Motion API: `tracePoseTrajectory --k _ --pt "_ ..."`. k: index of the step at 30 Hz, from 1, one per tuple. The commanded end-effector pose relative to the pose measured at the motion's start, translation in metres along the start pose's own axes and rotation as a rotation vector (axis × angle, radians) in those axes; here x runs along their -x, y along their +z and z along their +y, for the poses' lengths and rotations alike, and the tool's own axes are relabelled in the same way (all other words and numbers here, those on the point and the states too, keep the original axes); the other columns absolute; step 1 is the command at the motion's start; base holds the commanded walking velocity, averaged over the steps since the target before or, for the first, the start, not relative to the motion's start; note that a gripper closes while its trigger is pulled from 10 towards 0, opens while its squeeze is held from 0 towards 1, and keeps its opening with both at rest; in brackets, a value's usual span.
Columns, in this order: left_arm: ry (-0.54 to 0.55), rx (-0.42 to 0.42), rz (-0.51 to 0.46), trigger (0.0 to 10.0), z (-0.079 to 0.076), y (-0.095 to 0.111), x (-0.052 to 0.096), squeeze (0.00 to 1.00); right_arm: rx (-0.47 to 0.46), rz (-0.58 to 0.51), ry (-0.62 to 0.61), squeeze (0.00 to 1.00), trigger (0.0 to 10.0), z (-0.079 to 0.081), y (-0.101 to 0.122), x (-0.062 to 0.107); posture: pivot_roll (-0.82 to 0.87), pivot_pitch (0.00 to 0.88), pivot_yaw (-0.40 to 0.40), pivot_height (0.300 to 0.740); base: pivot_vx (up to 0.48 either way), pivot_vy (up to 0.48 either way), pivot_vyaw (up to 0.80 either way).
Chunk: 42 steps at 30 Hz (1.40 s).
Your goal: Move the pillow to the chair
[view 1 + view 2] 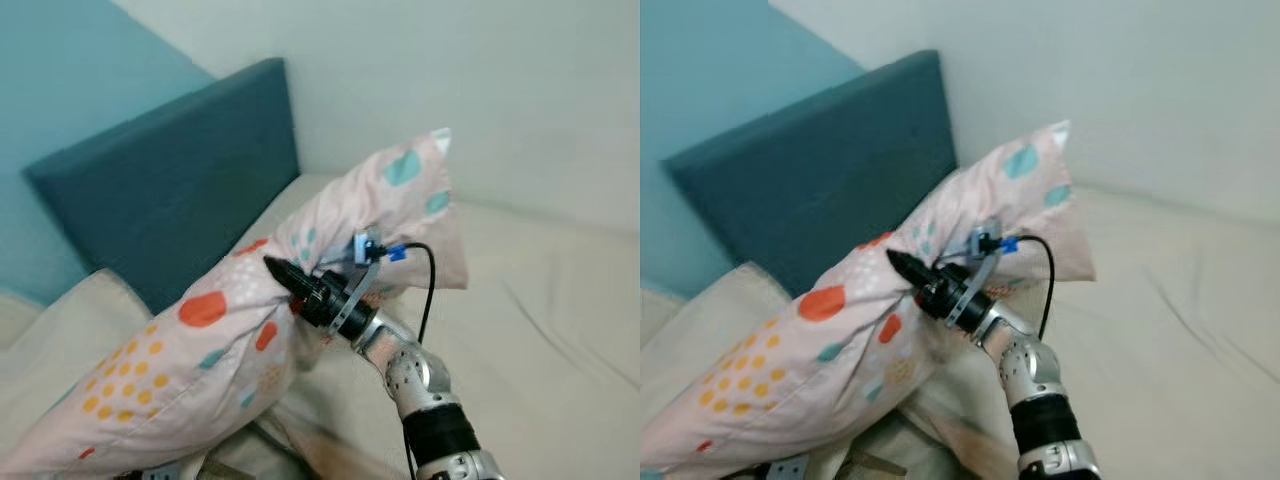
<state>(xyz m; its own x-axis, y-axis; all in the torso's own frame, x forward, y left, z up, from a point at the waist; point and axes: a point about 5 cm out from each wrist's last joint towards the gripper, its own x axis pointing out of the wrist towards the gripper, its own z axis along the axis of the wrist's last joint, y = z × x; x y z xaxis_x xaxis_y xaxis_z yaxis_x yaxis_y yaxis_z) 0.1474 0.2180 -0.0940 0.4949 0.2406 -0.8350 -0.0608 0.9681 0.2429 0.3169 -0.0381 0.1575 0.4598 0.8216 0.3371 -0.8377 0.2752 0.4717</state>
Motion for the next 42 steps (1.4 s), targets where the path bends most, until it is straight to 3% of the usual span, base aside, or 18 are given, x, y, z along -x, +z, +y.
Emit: tracePoseTrajectory --k 1,13,24,42 --pt "0.011 -0.011 0.021 10.0 0.006 -0.006 0.0 0.0 -0.007 -0.067 0.1 0.0 10.0 0.018 0.005 -0.019 -0.05 0.017 0.055 0.74 0.0 0.0 0.8" --pt "0.003 -0.017 0.02 10.0 0.004 -0.005 0.0 0.0 -0.007 -0.064 0.11 0.0 10.0 0.02 0.006 -0.019 -0.05 0.015 0.055 0.74 0.0 0.0 0.8" --pt "0.005 -0.025 0.018 10.0 0.005 -0.004 0.0 0.0 -0.036 -0.111 0.198 0.0 10.0 0.03 0.019 -0.024 -0.05 0.001 0.051 0.74 0.0 0.0 0.8" --pt "0.003 -0.039 0.023 10.0 0.003 -0.003 0.0 0.0 -0.054 -0.097 0.231 0.0 10.0 0.035 0.017 -0.024 -0.04 0.005 0.052 0.74 0.0 0.0 0.8"
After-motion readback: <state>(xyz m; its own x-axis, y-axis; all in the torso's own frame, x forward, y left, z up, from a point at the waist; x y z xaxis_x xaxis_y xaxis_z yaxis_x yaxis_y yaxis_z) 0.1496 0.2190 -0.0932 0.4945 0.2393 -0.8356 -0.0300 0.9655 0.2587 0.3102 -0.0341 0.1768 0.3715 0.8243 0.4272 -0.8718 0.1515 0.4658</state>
